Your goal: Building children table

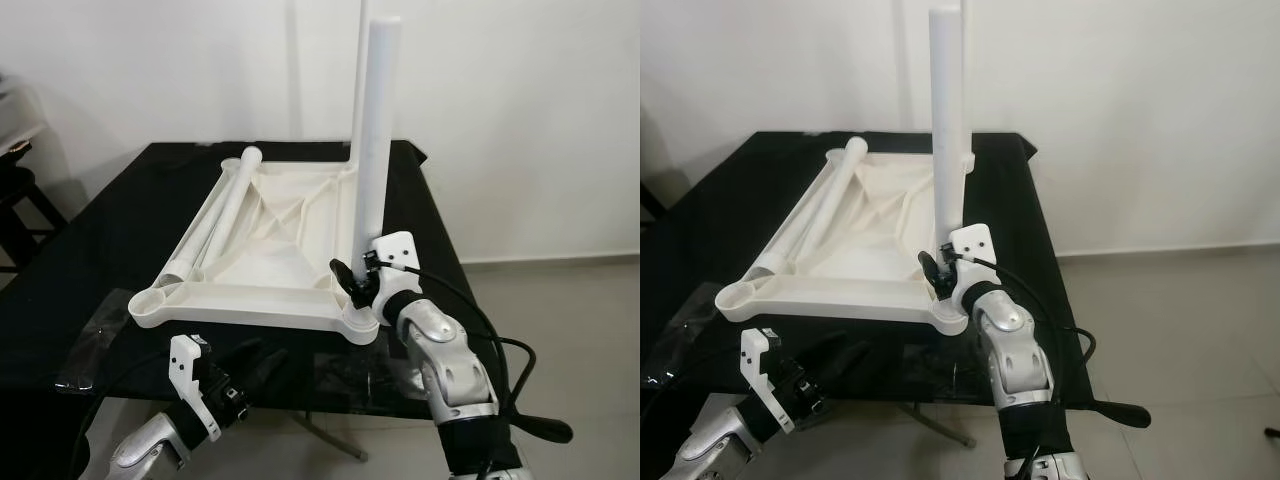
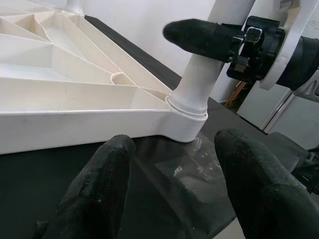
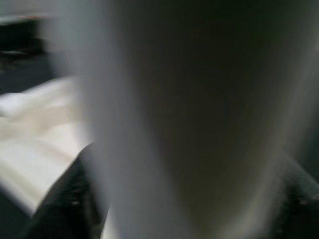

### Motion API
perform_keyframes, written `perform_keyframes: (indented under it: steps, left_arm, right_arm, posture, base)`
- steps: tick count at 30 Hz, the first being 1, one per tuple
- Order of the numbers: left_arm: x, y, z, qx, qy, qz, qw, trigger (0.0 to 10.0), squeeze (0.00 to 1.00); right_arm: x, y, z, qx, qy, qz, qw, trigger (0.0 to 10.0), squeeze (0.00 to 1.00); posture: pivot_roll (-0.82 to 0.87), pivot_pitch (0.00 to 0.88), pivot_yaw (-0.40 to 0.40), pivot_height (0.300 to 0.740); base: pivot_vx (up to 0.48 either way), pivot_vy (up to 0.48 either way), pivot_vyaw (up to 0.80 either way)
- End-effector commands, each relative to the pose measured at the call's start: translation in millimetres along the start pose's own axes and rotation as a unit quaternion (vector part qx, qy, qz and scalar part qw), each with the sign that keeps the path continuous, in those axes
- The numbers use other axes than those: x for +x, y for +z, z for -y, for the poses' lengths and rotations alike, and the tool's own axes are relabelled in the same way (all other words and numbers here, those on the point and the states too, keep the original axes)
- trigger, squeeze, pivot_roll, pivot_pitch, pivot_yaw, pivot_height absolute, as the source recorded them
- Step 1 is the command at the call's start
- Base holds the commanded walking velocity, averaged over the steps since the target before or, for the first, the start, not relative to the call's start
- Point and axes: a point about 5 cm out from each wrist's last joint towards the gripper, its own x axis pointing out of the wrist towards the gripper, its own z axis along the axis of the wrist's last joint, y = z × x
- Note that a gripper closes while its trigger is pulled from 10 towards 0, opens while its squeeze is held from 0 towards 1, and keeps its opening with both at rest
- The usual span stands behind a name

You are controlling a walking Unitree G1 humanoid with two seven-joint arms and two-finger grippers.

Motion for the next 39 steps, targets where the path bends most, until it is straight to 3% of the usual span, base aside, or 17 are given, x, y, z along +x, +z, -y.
perform_keyframes:
  steps: [1,2,3,4,5,8,10,14,18,19,20,21,28,37,38,39]
  left_arm:
    - [-1.0,-2,-1.5,0.003,0.004,-0.003,1.000,10.0,0.00]
    - [-0.4,-2,-1.4,0.003,0.004,-0.003,1.000,10.0,0.00]
    - [0.1,-2,-1.3,0.003,0.004,-0.002,1.000,10.0,0.00]
    - [0.1,-2,-1.3,0.003,0.004,-0.002,1.000,10.0,0.00]
    - [0.6,-2,-1.2,0.003,0.004,-0.001,1.000,10.0,0.00]
    - [1.0,-2,-1.2,0.003,0.004,-0.001,1.000,10.0,0.00]
    - [1.1,-1,-1.5,0.003,0.004,0.001,1.000,10.0,0.00]
    - [0.8,-1,-1.5,0.004,0.005,0.001,1.000,10.0,0.00]
    - [0.6,-1,-1.4,0.005,0.005,0.002,1.000,10.0,0.00]
    - [0.6,-1,-1.4,0.005,0.005,0.002,1.000,10.0,0.00]
    - [0.6,-1,-1.4,0.005,0.005,0.002,1.000,10.0,0.00]
    - [0.7,-1,-1.5,0.004,0.005,0.002,1.000,10.0,0.00]
    - [1.3,-1,-1.9,0.004,0.006,0.002,1.000,10.0,0.00]
    - [1.2,-2,-0.9,0.003,0.006,0.005,1.000,10.0,0.00]
    - [0.1,-2,-0.3,0.004,0.006,0.005,1.000,10.0,0.00]
    - [-0.7,-2,0.0,0.004,0.007,0.006,1.000,10.0,0.00]
  right_arm:
    - [3.8,14,-1.6,-0.004,0.037,0.027,0.999,10.0,1.00]
    - [4.8,20,1.4,-0.012,0.068,0.037,0.997,10.0,1.00]
    - [4.5,27,5.4,-0.034,0.117,0.047,0.991,10.0,0.00]
    - [4.5,27,5.4,-0.034,0.117,0.047,0.991,10.0,0.00]
    - [2.9,31,8.7,-0.053,0.170,0.049,0.983,10.0,0.00]
    - [1.1,34,13.3,-0.070,0.221,0.044,0.972,10.0,0.00]
    - [3.1,34,29.5,-0.127,0.269,-0.001,0.955,10.0,0.00]
    - [7.5,39,43.5,-0.143,0.260,-0.021,0.955,10.0,0.00]
    - [6.6,45,55.6,-0.116,0.276,-0.017,0.954,10.0,0.00]
    - [4.3,45,59.6,-0.103,0.289,-0.016,0.952,3.3,0.00]
    - [4.3,45,59.6,-0.103,0.289,-0.016,0.952,3.3,0.00]
    - [-0.9,41,64.8,-0.089,0.312,-0.020,0.946,0.0,0.00]
    - [-5.1,29,67.5,-0.073,0.334,-0.028,0.939,0.0,0.00]
    - [-12.6,7,63.9,-0.067,0.277,-0.052,0.957,0.0,0.00]
    - [-12.1,-9,56.7,-0.037,0.213,-0.077,0.973,0.0,0.00]
    - [-9.5,-25,50.5,-0.010,0.109,-0.092,0.990,0.0,0.00]
  posture:
    - [0.02,0.000,0.006,0.740]
    - [0.02,0.000,0.006,0.740]
    - [0.02,0.000,0.004,0.740]
    - [0.02,0.000,0.004,0.740]
    - [0.03,0.000,0.004,0.740]
    - [0.03,0.000,0.005,0.740]
    - [0.03,0.000,0.002,0.740]
    - [0.04,0.000,-0.001,0.740]
    - [0.04,0.000,-0.001,0.740]
    - [0.04,0.000,0.000,0.740]
    - [0.04,0.000,0.000,0.740]
    - [0.04,0.000,-0.001,0.740]
    - [0.04,0.000,-0.004,0.740]
    - [0.02,0.000,-0.022,0.740]
    - [0.02,0.000,-0.043,0.740]
    - [0.02,0.000,-0.043,0.740]
  base:
    - [0.000,0.000,0.00]
    - [0.000,0.000,0.00]
    - [0.000,0.000,0.00]
    - [0.000,0.000,0.00]
    - [0.000,0.000,0.00]
    - [0.000,0.000,0.00]
    - [0.000,0.000,0.00]
    - [0.000,0.000,0.00]
    - [0.000,0.000,0.00]
    - [0.000,0.000,0.00]
    - [0.000,0.000,0.00]
    - [0.000,0.000,0.00]
    - [0.000,0.000,0.00]
    - [0.000,0.000,0.00]
    - [0.000,0.000,0.00]
    - [0.000,0.000,0.00]
